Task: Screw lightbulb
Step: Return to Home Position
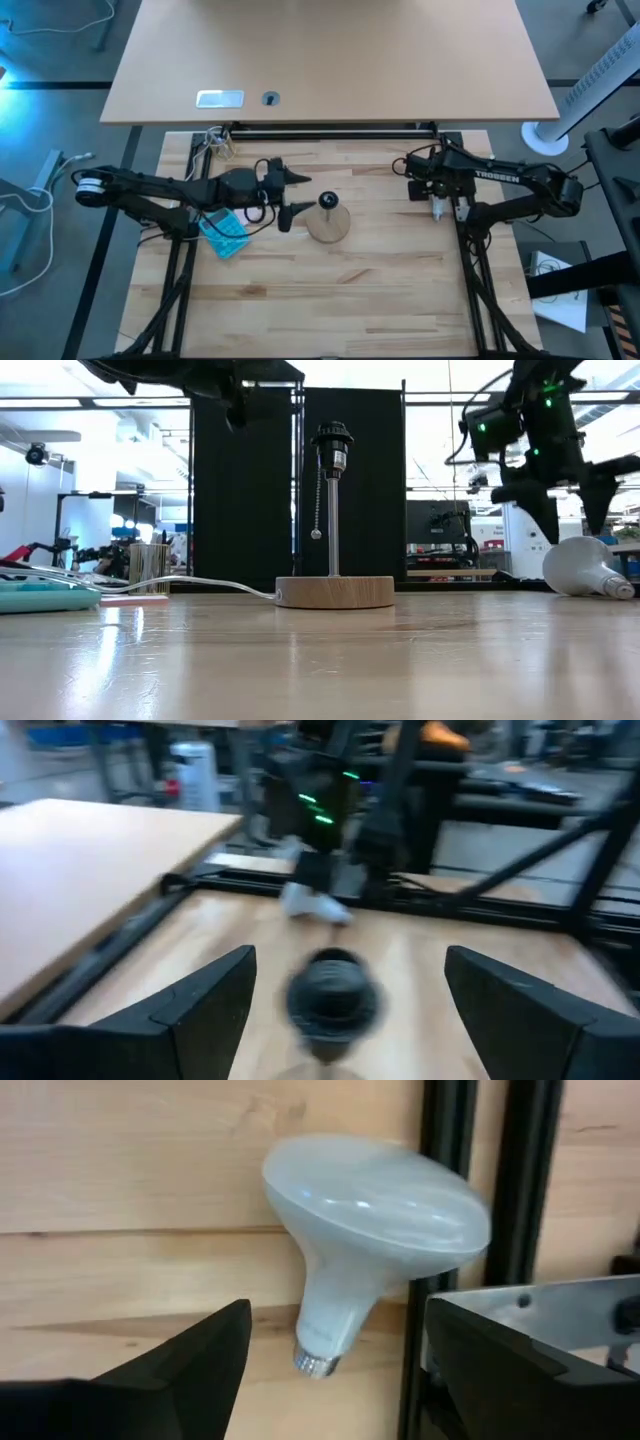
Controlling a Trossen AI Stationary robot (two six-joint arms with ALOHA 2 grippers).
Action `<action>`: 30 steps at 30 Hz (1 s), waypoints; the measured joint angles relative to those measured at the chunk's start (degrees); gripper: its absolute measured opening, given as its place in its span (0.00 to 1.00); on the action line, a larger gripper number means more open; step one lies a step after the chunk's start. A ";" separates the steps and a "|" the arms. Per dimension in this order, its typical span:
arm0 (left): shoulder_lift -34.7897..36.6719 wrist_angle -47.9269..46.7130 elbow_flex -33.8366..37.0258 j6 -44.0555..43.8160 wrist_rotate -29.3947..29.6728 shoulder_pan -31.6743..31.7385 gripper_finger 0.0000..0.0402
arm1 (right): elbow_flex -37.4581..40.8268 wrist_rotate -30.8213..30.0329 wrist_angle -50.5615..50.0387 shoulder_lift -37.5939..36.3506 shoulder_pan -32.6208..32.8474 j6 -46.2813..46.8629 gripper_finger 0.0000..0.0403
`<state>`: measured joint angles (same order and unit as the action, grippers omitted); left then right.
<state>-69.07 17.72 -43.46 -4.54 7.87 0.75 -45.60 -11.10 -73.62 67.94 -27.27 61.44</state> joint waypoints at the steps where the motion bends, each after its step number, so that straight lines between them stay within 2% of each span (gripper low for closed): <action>1: 0.12 0.01 0.00 -0.25 -0.86 -0.77 0.79 | -1.37 -0.04 -1.27 0.00 0.00 0.00 0.72; 5: 1.95 -0.25 0.00 0.72 -1.54 -4.80 0.79 | -6.98 -0.25 -5.44 -0.30 1.13 -0.38 0.71; 11: 8.75 -4.47 0.00 2.32 -1.52 -10.76 0.79 | -12.77 -0.23 -0.45 -2.33 9.37 -5.18 0.67; 14: 13.88 -8.70 0.00 -0.12 -1.50 -12.60 0.79 | -13.31 -1.32 6.26 -3.69 15.95 -9.15 0.64; 22: 22.87 -17.14 0.00 -6.32 -1.44 -13.58 0.79 | -11.36 -15.75 32.26 -7.66 35.78 -29.33 0.46; 26: 23.79 -16.75 0.00 -6.27 -1.26 -13.46 0.79 | -11.05 -17.66 40.03 -7.58 40.51 -40.86 0.34; 30: 24.70 -15.78 0.00 -4.57 -0.93 -13.00 0.79 | -10.94 -18.12 45.54 -7.72 41.47 -46.81 0.22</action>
<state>-44.38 1.93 -43.46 -9.11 6.94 -12.24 -56.54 -29.22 -28.08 60.22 14.21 14.63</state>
